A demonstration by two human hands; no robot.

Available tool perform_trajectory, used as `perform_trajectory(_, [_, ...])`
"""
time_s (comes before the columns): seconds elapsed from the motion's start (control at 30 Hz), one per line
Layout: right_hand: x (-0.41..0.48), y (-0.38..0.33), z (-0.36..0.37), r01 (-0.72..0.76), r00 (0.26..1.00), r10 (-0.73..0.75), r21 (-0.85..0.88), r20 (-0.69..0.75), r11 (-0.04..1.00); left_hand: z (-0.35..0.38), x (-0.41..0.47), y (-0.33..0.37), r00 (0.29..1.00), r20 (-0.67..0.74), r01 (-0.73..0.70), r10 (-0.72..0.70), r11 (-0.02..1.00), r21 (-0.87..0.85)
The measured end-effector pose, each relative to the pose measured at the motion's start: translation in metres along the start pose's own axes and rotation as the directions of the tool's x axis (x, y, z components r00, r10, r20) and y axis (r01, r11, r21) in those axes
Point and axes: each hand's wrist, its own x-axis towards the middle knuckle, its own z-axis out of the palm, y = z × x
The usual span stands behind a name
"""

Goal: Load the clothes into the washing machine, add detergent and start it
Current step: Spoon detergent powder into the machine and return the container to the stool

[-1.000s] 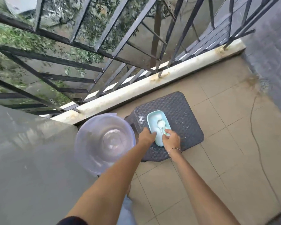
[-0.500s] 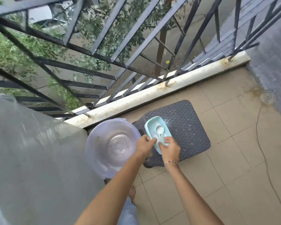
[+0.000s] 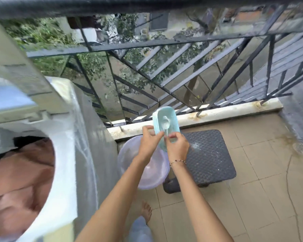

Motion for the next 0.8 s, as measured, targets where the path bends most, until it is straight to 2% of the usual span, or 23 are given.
perform_trajectory(0.1, [-0.015, -0.045, -0.003, 0.158, 0.987, -0.157, 0.016, -0.021, 0.987, -0.029, -0.013, 0.022, 0.993, -0.072, -0.103, 0.099, 0.993, -0.052])
perform_trajectory(0.2, [-0.032, -0.087, -0.007, 0.375, 0.925, -0.378, -0.074, -0.025, 0.924, -0.057, -0.027, 0.038, 0.949, -0.233, -0.212, 0.211, 0.977, 0.019])
perform_trajectory(0.3, [-0.051, -0.126, -0.010, 0.619, 0.781, -0.624, -0.139, 0.007, 0.773, -0.091, -0.052, 0.057, 0.870, -0.340, -0.360, 0.357, 0.931, 0.057])
perform_trajectory(0.37, [-0.064, -0.148, -0.008, 0.727, 0.680, -0.733, -0.132, 0.006, 0.673, -0.118, -0.066, 0.066, 0.804, -0.375, -0.450, 0.461, 0.885, 0.122])
perform_trajectory(0.47, [-0.084, -0.177, 0.003, 0.823, 0.565, -0.824, -0.100, 0.033, 0.560, -0.162, -0.078, 0.068, 0.775, -0.432, -0.458, 0.461, 0.881, 0.119])
perform_trajectory(0.7, [-0.139, -0.224, 0.043, 0.912, 0.410, -0.911, -0.045, 0.037, 0.408, -0.260, -0.112, 0.063, 0.692, -0.512, -0.471, 0.509, 0.856, 0.215])
perform_trajectory(0.8, [-0.162, -0.236, 0.061, 0.949, 0.315, -0.942, -0.012, 0.113, 0.316, -0.303, -0.126, 0.055, 0.644, -0.498, -0.483, 0.581, 0.813, 0.325])
